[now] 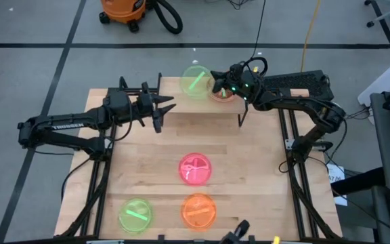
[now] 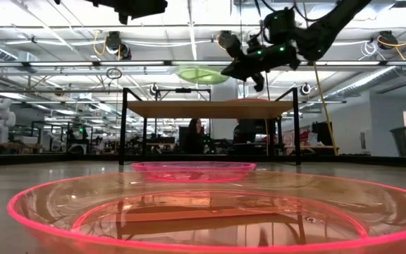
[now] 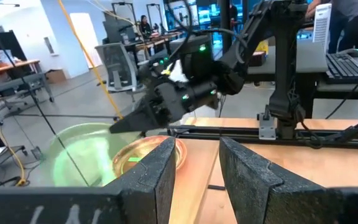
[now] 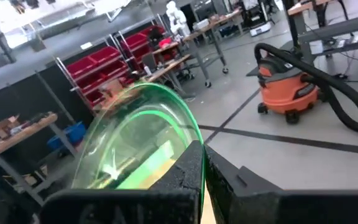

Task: Place and stack plates onto a shelf
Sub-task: Put the green plate on the shelf

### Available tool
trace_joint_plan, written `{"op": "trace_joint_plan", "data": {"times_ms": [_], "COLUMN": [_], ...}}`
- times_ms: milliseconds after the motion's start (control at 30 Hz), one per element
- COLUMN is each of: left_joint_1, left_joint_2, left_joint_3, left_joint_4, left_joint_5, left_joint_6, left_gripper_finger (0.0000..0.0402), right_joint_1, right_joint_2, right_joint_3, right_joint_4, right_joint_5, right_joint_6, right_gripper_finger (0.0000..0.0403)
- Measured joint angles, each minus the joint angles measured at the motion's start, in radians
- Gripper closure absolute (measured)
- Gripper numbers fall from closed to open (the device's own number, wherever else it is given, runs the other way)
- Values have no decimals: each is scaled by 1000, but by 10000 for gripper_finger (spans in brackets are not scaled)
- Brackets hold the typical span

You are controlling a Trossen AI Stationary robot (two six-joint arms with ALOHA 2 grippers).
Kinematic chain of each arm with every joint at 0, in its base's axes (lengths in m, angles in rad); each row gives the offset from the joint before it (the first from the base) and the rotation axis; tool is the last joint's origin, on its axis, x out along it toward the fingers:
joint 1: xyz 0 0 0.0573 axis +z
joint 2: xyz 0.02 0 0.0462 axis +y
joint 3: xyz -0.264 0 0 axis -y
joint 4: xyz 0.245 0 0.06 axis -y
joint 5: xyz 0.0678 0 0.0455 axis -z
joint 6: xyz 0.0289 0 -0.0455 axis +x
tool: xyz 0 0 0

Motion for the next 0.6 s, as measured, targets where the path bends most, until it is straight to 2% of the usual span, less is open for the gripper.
{"op": "trace_joint_plan", "data": {"times_ms": [100, 267, 600], "left_joint_1": [0, 0, 0], "left_joint_2": [0, 0, 0], "left_joint_3": [0, 0, 0], "left_joint_4": [0, -3, -8], "left_joint_5": [0, 1, 0], "left_joint_6": [0, 1, 4], "left_gripper_finger": [270, 270, 270], "right_joint_1": [3, 14, 21], "right_joint_2": [67, 147, 216], "right_joint_3": [66, 153, 172], "right_joint_4": [-10, -47, -76], "right_joint_5": [-47, -54, -53], "right_joint_6": [3, -13, -15], "right_gripper_finger": [403, 403, 403]}}
